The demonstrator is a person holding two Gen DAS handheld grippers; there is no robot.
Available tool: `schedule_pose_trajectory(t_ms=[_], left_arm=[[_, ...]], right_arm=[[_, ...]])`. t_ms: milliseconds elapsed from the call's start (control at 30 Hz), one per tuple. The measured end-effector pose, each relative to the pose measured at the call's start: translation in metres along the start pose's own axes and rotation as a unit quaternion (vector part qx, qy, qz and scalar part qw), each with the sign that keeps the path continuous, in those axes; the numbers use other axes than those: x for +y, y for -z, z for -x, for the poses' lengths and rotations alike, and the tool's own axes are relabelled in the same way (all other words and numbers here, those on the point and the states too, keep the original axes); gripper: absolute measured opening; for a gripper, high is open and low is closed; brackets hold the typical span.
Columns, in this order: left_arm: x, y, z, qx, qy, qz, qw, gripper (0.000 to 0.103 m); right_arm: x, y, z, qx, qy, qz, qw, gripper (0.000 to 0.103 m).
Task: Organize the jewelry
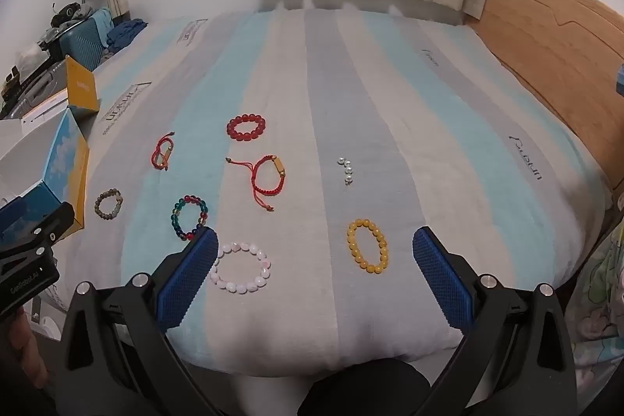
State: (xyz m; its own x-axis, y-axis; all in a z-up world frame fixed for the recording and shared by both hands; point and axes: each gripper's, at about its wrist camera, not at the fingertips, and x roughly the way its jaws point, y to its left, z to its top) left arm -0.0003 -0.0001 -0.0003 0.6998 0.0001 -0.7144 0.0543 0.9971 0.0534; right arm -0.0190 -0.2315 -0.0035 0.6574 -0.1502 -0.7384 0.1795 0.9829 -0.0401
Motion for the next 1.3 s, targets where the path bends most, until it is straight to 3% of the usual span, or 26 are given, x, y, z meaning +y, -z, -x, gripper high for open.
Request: schedule_pose_trajectory(t_ms=[33,433,1300], left_arm=[[-0.001,-0.001,-0.002,0.015,-0.006,-0.005,0.9998,0.097],[-0.001,-0.003,-0.012,0.029,0.019,0.003,0.9994,0.097],[-0.019,0.005,-0.004,0.037,0.025,-0.013,0.9989,0.097]], right_arm=[[0.0,0.0,0.0,0.001,0.0,-0.002,1.0,0.096],[-0.003,0.005,-0.006,0.018,-0.013,-0.006,1.0,0.096],[-0.002,0.006,-0.003,0.02,-0.01,0.006,1.0,0.096]])
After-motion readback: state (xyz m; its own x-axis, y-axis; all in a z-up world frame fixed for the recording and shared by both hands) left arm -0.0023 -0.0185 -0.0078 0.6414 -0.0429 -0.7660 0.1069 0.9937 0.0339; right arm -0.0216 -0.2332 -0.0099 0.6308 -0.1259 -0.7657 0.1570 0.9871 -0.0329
